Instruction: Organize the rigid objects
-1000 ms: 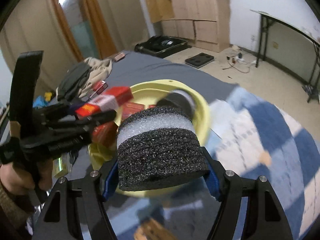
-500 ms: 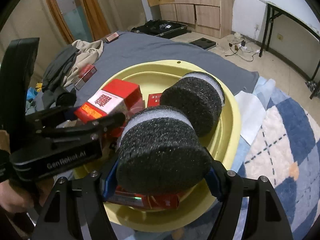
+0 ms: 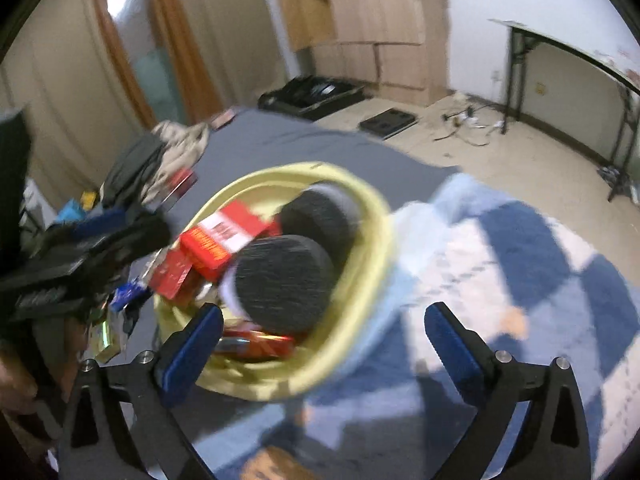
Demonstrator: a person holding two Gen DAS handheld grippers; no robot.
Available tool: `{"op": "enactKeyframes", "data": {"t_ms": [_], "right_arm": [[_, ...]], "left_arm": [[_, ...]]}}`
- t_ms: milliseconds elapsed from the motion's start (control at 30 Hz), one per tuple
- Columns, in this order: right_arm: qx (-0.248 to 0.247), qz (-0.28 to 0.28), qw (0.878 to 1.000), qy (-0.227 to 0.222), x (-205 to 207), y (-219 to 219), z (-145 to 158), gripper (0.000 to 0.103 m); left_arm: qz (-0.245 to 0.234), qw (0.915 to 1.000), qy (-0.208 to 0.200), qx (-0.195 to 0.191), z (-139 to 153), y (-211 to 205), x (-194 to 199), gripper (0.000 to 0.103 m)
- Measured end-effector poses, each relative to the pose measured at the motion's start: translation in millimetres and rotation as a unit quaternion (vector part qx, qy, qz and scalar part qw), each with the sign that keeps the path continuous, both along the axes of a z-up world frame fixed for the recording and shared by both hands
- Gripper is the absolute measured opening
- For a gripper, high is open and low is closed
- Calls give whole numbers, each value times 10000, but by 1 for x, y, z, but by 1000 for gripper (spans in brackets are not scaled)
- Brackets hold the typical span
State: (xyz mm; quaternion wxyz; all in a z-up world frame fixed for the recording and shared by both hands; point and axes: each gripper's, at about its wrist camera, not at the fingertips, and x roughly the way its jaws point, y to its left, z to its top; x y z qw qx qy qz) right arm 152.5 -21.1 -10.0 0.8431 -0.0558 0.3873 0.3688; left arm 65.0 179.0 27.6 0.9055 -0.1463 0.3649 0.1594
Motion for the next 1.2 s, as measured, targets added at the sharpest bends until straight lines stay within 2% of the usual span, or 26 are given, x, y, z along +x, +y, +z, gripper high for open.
{"op": "enactKeyframes", "data": {"t_ms": [67, 167, 233, 367, 467, 567, 667, 733, 867, 1200], "right_arm": [[-131, 32, 9995, -286, 1, -23, -3, 103], [-500, 446, 9952, -717, -1, -39, -26, 103], [-641, 722, 9932, -654, -1, -42, -46, 103], [-1224, 1036, 9850, -630, -2, -34, -89, 103], [-1220, 1162, 9836, -649, -1, -30, -101, 103], [-1083, 1186, 9850, -633, 10, -27, -104, 103], [-1099, 1233, 9840, -668, 21, -21, -111, 103], [-1123, 1230, 9834, -724, 20, -19, -114, 103], [-1188, 1140, 9827, -849, 18, -20, -118, 103], [-1277, 1159, 9810, -893, 13, -18, -116, 103]], "left_arm": [[300, 9992, -148, -197, -8, -22, -14, 103], [699, 9974, 61, 157, -36, -62, -23, 103], [986, 9944, 275, 255, -56, -78, -23, 103], [1810, 9832, 244, 38, -97, -82, -41, 103], [1717, 9842, 381, 200, -116, -85, -33, 103], [1508, 9855, 524, 567, -130, -89, -20, 103], [1560, 9831, 721, 636, -146, -87, -14, 103], [1629, 9818, 829, 518, -153, -84, -12, 103], [1678, 9823, 781, 304, -157, -76, -13, 103], [1646, 9832, 767, 206, -156, -73, -13, 103]]}}
